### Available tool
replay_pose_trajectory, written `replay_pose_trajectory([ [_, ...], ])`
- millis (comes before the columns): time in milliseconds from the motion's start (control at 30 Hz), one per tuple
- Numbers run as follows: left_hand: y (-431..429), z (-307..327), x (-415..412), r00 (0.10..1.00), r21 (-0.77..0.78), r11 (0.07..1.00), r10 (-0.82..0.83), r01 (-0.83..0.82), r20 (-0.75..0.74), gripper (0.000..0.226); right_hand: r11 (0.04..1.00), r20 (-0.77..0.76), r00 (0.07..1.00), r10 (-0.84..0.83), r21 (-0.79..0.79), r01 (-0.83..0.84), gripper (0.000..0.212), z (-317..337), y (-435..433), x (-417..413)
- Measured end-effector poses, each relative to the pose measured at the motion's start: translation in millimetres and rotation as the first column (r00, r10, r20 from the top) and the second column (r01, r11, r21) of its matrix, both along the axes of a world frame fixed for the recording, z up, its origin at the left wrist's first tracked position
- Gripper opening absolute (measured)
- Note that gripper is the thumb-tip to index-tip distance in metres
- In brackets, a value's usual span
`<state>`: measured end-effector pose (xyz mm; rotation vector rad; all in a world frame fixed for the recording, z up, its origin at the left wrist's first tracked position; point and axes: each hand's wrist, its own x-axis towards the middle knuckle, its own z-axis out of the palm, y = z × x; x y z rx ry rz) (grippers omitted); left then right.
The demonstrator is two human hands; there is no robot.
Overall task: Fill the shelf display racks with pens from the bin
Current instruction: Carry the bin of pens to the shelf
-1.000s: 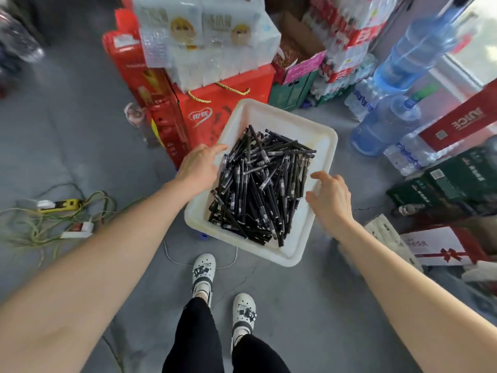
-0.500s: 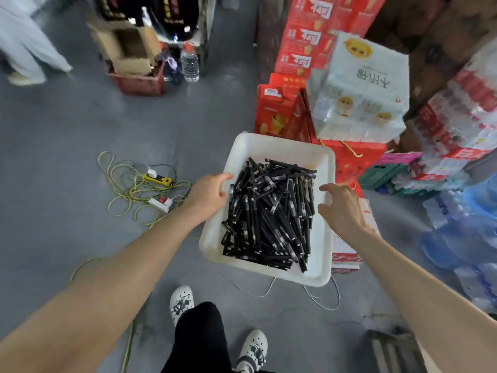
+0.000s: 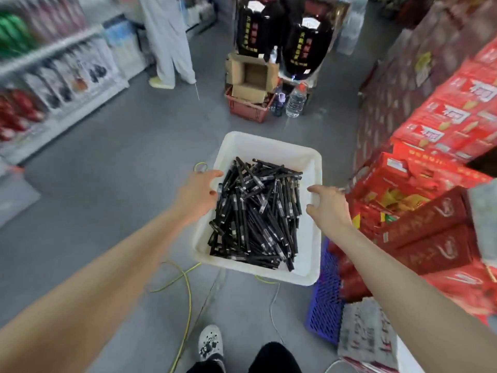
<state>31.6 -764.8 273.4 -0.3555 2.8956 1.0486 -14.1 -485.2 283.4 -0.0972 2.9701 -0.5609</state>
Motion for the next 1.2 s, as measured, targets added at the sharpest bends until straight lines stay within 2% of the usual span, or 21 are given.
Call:
replay_pose_trajectory([
  [200,-90.5,9.9,-64.5,0.996,0.002,0.997,0.08,-0.08,-0.049,0.056,0.997,-0.035,0.997,0.072,-0.036,-0.073,0.046,15.1,-89.4,-85.3],
  [400,-168.4,11.7,-173.2,0.992,-0.035,0.993,0.113,-0.115,-0.051,0.058,0.993,-0.043,0.994,0.1,-0.058,-0.102,0.046,18.8,-169.6,-210.5],
  [733,-292.5,35.2,-359.7,0.982,-0.003,0.985,0.17,-0.171,-0.08,0.057,0.988,-0.061,0.989,0.135,-0.068,-0.139,0.047,42.2,-301.0,-419.7],
  [900,-360.9,32.4,-467.1,0.988,0.02,0.992,0.126,-0.125,-0.086,0.057,0.991,-0.082,0.99,0.119,-0.055,-0.124,0.047,39.7,-363.3,-516.1],
  [1200,-483.3,54.6,-667.3,0.994,-0.001,1.0,-0.018,0.017,-0.105,0.055,0.995,-0.087,0.995,-0.049,-0.094,0.041,0.047,46.3,-473.8,-673.4],
])
